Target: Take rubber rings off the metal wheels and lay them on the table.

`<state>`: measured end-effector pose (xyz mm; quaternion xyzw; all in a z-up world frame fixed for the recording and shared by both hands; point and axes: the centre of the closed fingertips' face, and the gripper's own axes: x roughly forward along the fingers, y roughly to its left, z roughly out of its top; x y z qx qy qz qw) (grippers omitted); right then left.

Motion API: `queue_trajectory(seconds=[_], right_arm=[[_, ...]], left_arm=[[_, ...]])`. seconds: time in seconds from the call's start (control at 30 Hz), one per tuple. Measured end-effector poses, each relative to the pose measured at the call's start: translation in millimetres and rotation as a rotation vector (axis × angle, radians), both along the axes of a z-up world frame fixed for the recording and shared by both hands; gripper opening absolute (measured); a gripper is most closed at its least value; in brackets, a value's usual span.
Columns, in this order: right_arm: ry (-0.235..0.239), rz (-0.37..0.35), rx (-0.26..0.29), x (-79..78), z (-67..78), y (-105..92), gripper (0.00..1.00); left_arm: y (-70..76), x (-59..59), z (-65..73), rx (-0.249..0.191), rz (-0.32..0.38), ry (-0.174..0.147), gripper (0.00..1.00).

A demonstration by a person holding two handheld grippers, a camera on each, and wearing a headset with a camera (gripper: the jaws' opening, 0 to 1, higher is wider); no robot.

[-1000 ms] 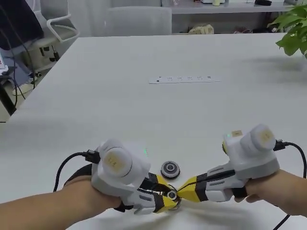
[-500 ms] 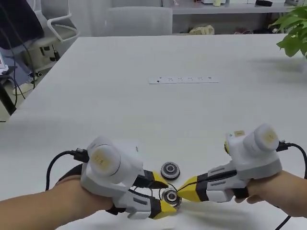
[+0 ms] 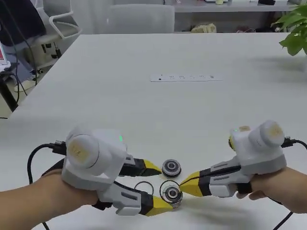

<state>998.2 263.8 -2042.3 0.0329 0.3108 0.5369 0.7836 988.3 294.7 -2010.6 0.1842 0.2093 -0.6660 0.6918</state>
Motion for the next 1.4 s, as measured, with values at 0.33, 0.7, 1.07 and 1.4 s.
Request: queue_trajectory(seconds=[0.33, 0.7, 1.07, 1.4], right_arm=[[-0.008, 0.000, 0.014, 3.3, 7.1, 4.2, 0.00], [-0.011, 0.011, 0.011, 10.3, 11.5, 9.9, 0.00], [-0.010, 0.024, 0.020, 16.6, 12.8, 30.6, 0.00], [0.004, 0.034, 0.005, 15.0, 1.3, 48.2, 0.00]], left_arm=[[17.9, 5.5, 11.7, -0.033, 0.060, -0.026, 0.54], [34.6, 14.7, 12.8, -0.043, 0.125, -0.032, 0.65], [47.9, 20.3, 15.0, -0.049, 0.172, -0.037, 0.72], [55.6, 22.8, 14.2, -0.055, 0.209, -0.042, 0.78]])
